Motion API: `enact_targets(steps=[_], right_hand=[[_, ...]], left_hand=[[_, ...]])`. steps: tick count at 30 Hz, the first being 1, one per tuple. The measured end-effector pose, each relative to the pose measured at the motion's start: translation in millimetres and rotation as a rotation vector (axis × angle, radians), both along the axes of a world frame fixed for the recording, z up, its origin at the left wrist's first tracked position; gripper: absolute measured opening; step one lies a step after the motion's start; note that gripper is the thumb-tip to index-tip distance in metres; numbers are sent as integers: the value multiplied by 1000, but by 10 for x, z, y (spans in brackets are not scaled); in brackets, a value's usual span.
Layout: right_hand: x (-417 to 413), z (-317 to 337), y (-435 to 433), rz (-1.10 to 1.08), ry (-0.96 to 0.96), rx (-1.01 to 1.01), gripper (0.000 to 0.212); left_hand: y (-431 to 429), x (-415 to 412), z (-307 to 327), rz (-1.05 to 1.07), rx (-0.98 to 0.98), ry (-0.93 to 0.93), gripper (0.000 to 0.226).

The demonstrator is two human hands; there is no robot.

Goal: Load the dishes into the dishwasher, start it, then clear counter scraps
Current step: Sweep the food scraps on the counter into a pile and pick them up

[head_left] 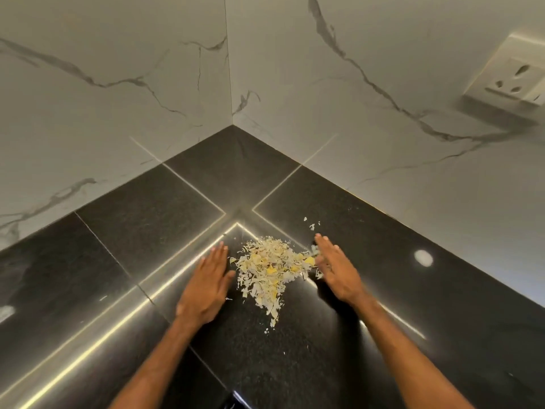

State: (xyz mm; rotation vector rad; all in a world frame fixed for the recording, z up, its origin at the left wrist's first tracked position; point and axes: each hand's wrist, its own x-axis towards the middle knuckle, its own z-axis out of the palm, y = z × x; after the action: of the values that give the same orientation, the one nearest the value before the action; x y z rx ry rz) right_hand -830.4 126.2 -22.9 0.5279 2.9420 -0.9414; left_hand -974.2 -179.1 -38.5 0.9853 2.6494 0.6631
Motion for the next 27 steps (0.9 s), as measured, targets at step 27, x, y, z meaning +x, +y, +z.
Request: enact_targets(steps=[27], right_hand=[[-869,22,-203,429,-42,2,74]], left_hand=[[662,-172,29,-138,70,-61,86]])
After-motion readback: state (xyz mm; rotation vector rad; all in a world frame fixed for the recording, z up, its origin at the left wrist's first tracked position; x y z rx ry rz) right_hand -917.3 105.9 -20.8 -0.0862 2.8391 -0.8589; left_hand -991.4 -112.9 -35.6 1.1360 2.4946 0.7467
